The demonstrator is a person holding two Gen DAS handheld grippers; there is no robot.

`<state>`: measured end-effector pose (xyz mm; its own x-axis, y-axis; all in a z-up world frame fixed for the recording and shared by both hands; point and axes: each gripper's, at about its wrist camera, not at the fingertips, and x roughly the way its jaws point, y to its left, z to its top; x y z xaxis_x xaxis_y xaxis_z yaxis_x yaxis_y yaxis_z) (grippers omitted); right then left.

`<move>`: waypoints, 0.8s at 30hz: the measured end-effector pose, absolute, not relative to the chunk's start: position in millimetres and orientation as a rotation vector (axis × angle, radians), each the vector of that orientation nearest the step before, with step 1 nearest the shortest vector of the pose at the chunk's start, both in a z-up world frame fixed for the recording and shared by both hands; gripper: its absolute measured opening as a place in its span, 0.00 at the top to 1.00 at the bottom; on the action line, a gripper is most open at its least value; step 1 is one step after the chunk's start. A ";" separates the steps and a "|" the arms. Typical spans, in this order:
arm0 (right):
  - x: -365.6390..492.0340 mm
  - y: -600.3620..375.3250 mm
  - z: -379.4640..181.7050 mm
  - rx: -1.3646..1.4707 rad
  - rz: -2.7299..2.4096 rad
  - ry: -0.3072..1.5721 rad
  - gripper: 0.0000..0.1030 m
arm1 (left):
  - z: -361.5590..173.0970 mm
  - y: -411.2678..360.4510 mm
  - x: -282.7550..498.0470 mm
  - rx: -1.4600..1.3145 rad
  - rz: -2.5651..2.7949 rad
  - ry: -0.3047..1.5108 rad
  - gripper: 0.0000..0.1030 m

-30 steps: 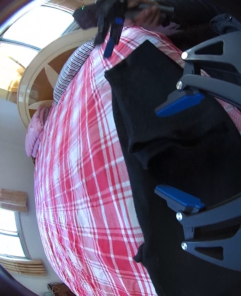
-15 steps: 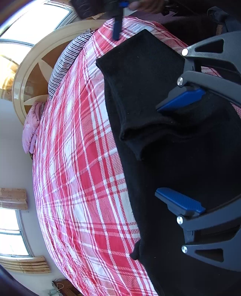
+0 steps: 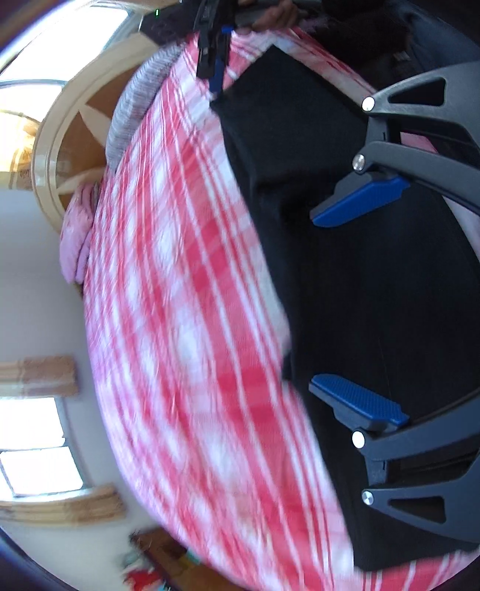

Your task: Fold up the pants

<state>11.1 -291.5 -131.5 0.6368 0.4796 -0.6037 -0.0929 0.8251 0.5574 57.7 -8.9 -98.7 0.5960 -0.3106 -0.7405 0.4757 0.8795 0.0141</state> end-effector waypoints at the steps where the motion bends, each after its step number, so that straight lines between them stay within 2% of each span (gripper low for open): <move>1: 8.4 -280.8 -125.5 0.474 0.343 0.811 0.38 | -95.4 9.8 57.4 0.239 -0.410 0.803 0.17; 7: -0.2 -197.3 -122.0 0.311 0.513 0.844 0.38 | -101.3 122.9 63.6 0.242 -0.118 0.828 0.17; 13: 5.9 -125.7 -153.8 0.172 0.604 0.951 0.38 | -115.8 210.2 72.3 0.049 0.021 0.862 0.17; 15: 14.1 -117.1 -175.0 0.141 0.559 1.023 0.38 | -126.2 218.5 77.9 -0.001 0.002 0.888 0.17; 19: 5.1 -118.7 -172.0 0.123 0.560 0.982 0.38 | -145.2 224.4 81.1 -0.099 -0.052 0.928 0.17; 24: -8.4 -134.2 -154.2 0.193 0.561 0.880 0.38 | -145.7 208.6 75.0 -0.047 -0.087 0.911 0.17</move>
